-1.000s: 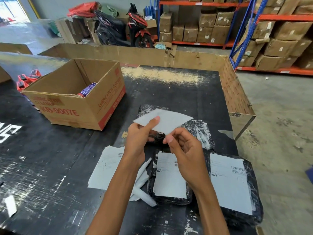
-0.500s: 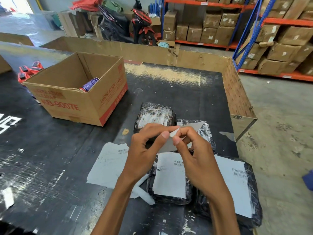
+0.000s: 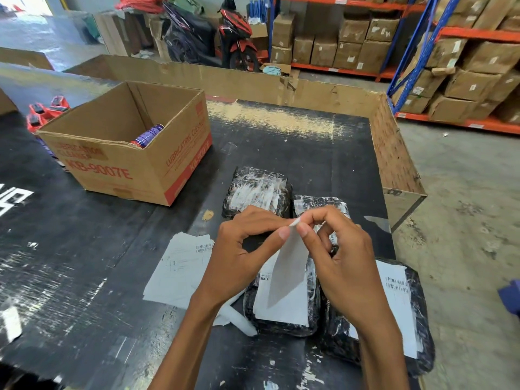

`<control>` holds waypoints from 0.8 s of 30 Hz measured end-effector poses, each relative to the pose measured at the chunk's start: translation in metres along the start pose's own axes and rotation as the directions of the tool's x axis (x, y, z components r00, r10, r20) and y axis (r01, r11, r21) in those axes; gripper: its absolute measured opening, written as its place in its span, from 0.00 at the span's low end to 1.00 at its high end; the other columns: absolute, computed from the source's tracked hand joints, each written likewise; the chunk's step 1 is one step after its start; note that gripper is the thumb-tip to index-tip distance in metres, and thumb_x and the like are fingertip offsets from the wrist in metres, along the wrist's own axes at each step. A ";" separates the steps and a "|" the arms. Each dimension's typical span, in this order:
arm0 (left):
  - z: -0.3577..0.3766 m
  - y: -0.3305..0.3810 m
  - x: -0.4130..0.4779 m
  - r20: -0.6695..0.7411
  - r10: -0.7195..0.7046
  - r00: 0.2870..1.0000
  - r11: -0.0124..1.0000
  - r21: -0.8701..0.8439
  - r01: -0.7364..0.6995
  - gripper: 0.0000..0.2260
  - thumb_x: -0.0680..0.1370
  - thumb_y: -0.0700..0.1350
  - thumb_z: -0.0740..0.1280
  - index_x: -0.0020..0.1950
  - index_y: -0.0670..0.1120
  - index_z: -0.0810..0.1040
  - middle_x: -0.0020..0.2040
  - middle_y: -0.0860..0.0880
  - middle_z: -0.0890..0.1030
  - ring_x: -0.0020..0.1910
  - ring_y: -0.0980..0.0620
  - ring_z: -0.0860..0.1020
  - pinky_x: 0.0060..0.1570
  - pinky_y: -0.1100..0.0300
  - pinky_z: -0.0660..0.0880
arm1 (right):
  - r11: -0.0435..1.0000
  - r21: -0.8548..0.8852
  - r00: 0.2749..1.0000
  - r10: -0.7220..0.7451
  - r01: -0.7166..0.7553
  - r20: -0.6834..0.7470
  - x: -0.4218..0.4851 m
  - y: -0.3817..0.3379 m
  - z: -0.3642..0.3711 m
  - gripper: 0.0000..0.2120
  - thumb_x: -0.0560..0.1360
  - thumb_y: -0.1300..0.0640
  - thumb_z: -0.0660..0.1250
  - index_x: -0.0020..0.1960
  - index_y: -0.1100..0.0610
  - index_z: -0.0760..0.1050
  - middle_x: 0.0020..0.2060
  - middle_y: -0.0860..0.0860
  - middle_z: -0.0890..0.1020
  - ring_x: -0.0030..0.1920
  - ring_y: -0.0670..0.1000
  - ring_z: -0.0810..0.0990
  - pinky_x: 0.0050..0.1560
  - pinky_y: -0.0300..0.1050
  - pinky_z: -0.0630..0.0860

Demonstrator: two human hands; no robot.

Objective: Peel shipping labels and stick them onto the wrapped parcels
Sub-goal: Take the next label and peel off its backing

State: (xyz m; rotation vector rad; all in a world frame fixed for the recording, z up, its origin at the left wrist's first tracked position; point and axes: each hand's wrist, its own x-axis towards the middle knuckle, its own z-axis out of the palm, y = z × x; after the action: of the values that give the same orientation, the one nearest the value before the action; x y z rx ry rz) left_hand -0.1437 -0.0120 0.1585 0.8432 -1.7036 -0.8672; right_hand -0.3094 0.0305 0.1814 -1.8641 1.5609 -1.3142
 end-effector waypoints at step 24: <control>-0.001 0.004 -0.002 -0.101 0.054 0.993 0.993 0.112 -0.043 0.08 0.77 0.40 0.74 0.55 0.47 0.87 0.48 0.54 0.88 0.49 0.51 0.83 0.50 0.46 0.77 | 0.973 0.197 0.993 0.116 -0.121 0.039 -0.001 -0.004 0.005 0.07 0.82 0.54 0.65 0.46 0.48 0.79 0.38 0.48 0.80 0.38 0.51 0.75 0.40 0.42 0.73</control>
State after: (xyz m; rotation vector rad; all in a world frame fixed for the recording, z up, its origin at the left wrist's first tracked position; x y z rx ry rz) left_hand -0.1423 -0.0083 0.1614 0.9008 -1.6851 -0.6906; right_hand -0.3035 0.0309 0.1818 -1.6356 1.4454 -1.3330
